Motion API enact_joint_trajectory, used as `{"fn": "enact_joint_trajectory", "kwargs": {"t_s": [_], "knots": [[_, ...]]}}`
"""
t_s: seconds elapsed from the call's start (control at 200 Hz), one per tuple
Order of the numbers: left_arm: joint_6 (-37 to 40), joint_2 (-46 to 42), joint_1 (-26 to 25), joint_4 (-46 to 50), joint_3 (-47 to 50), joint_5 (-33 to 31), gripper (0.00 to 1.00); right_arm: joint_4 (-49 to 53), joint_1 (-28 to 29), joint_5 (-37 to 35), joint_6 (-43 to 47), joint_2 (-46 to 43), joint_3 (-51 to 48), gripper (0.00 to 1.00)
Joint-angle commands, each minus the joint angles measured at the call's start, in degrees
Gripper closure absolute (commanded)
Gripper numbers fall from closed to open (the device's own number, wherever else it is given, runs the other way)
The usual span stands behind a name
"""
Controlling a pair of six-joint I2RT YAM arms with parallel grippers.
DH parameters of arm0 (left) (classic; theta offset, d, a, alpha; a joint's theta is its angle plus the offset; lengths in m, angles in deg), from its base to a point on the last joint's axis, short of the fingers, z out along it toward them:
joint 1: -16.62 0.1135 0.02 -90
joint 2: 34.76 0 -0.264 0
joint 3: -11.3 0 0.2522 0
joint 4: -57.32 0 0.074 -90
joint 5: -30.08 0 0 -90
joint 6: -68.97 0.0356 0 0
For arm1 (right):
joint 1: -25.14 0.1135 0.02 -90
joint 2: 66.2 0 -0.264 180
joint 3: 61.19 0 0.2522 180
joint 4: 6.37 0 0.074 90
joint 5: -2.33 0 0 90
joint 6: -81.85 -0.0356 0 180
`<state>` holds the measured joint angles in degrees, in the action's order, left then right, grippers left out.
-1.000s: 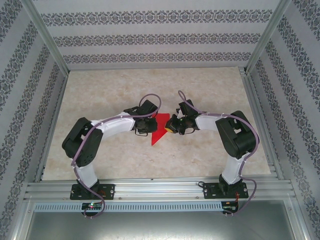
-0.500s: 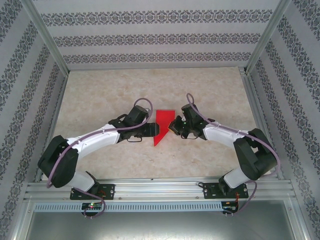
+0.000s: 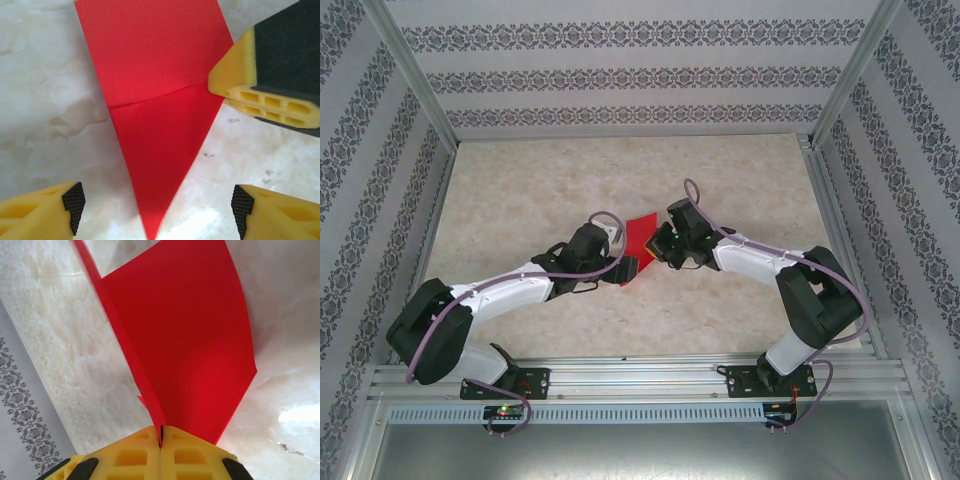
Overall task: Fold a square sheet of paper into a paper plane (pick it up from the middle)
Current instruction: Fourth fold the wing at the center of the table.
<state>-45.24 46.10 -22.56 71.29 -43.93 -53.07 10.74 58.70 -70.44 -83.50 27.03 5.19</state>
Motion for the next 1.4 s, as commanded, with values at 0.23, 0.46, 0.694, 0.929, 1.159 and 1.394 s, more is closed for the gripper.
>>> {"fn": "enact_joint_trajectory", "kwargs": {"t_s": [0.23,0.46,0.694,0.929,1.159,1.394], "knots": [[14.7,2.0,-2.4,-12.9,3.4,-1.0,0.23,8.1,1.5,-3.5,-6.3,1.4,4.0,1.0],[15.5,3.0,-3.7,-16.2,3.3,0.6,0.26,11.9,0.5,-8.2,-5.8,-4.9,1.6,1.0],[14.5,-1.9,-3.6,-16.0,3.4,-1.8,0.2,12.4,-5.1,-6.8,-0.1,-8.9,4.6,1.0],[13.2,-5.9,-3.6,-14.2,2.7,-4.0,0.16,10.3,-6.6,-4.4,2.0,-9.6,8.2,1.0],[12.1,-7.4,-3.6,-14.2,3.3,-7.8,0.16,8.1,-7.5,-2.2,2.8,-7.9,9.4,1.0],[11.0,-5.9,-3.6,-11.7,2.4,-8.2,0.16,9.2,-6.1,-0.7,3.4,-5.7,7.6,1.0]]}}
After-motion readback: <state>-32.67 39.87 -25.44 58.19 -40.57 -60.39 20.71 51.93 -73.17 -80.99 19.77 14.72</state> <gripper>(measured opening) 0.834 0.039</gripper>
